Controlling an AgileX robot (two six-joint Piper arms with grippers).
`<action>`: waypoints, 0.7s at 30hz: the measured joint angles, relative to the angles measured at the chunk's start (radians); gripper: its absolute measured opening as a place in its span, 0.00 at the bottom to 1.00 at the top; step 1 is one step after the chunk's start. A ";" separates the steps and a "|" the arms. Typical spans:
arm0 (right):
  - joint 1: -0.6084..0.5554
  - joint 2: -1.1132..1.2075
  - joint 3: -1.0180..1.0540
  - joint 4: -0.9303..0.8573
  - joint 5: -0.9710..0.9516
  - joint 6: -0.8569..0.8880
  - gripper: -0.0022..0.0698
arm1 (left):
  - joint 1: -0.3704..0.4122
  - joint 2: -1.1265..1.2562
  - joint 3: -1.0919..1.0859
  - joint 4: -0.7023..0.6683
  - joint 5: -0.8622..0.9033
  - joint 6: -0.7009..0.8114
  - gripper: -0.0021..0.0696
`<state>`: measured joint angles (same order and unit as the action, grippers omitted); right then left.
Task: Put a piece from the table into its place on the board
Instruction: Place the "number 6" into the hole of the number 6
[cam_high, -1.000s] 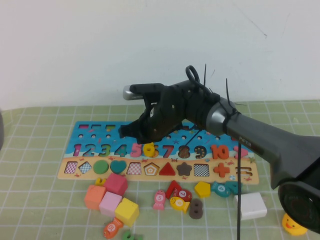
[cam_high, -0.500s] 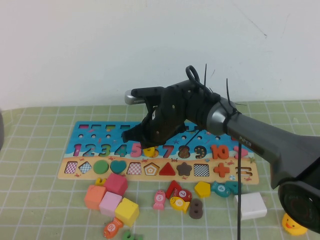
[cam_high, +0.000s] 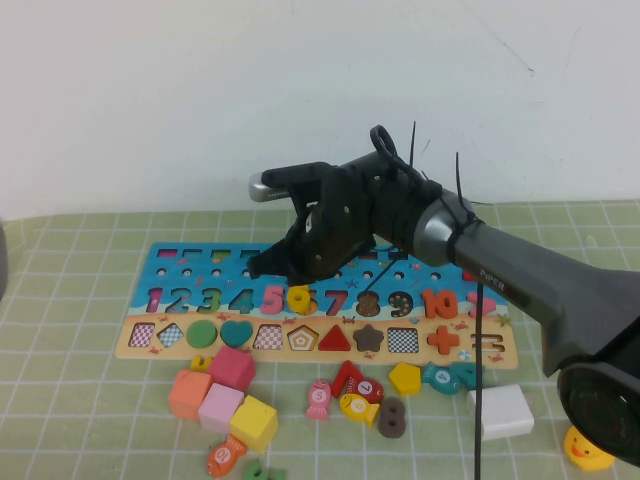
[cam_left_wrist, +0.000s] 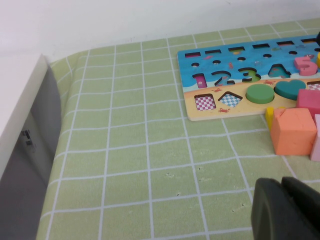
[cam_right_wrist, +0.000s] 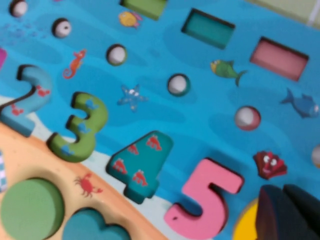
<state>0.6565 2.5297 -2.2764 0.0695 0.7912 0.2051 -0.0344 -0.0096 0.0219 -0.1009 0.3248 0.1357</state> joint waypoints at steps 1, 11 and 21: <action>0.000 -0.002 -0.002 -0.001 0.000 -0.015 0.03 | 0.000 0.000 0.000 0.000 0.000 0.000 0.03; 0.026 -0.005 -0.004 -0.001 -0.022 -0.117 0.03 | 0.000 0.000 0.000 0.000 0.000 0.000 0.03; 0.026 0.019 -0.007 -0.009 -0.011 -0.082 0.03 | 0.000 0.000 0.000 0.000 0.000 0.000 0.03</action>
<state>0.6827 2.5486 -2.2830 0.0603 0.7800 0.1236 -0.0344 -0.0096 0.0219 -0.1009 0.3248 0.1357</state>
